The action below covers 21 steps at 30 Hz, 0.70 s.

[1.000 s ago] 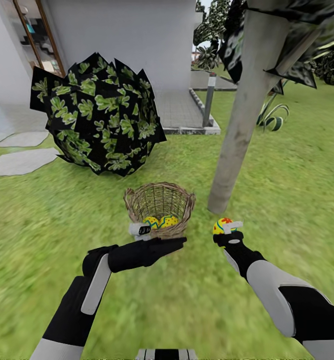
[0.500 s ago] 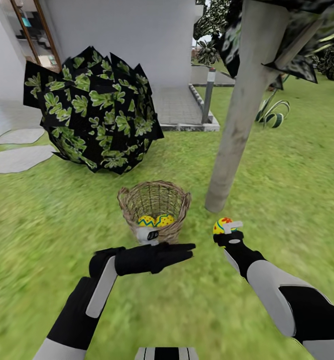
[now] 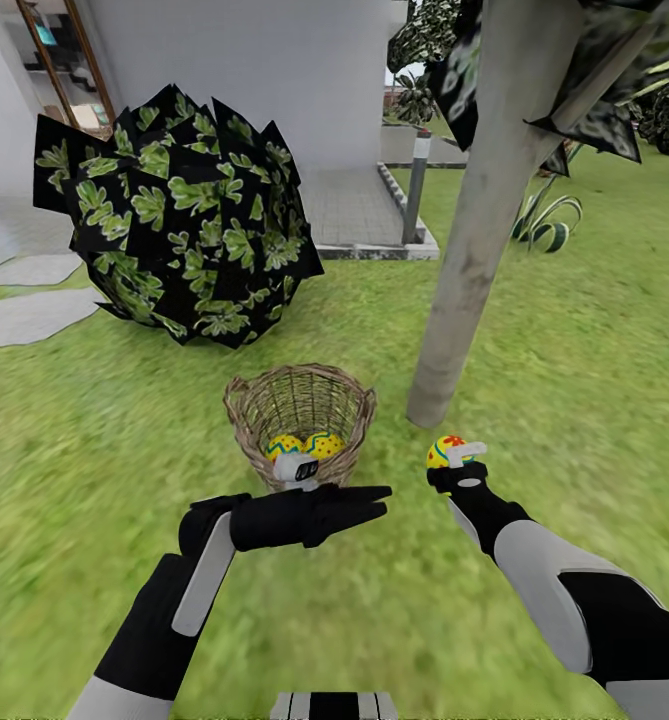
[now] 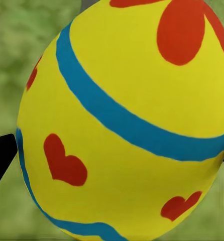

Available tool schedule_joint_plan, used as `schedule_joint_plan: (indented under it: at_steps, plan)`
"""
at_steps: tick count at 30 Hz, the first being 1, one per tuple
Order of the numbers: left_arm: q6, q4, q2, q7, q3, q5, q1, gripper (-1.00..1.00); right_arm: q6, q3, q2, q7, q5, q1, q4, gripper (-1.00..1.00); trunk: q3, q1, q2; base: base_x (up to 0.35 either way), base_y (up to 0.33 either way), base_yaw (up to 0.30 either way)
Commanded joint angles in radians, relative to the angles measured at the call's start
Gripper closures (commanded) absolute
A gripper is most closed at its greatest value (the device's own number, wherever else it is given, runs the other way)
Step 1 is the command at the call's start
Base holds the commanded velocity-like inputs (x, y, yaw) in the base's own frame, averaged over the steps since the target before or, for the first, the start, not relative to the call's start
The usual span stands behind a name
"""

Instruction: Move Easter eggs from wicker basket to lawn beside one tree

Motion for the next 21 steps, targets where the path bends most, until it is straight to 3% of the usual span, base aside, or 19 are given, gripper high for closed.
schedule_joint_plan:
  at_steps: [1,10,21]
  plan:
    - [0.003,0.000,0.000,0.001,0.000,0.005,0.000,-1.00,0.005,-0.001,0.000,-0.002,0.009,0.000,-0.001,1.00,-0.005,0.000,-0.001,0.000,0.000,0.000]
    - [0.000,-0.001,-0.001,0.000,-0.003,0.008,0.000,-1.00,0.081,-0.001,0.009,-0.069,0.032,-0.020,0.009,1.00,-0.039,0.004,-0.003,0.000,0.000,0.000]
    - [0.000,0.000,-0.001,0.000,-0.003,0.012,0.000,-1.00,0.004,-0.001,0.012,-0.067,0.032,-0.019,0.001,1.00,-0.082,0.009,-0.005,0.000,0.000,0.000]
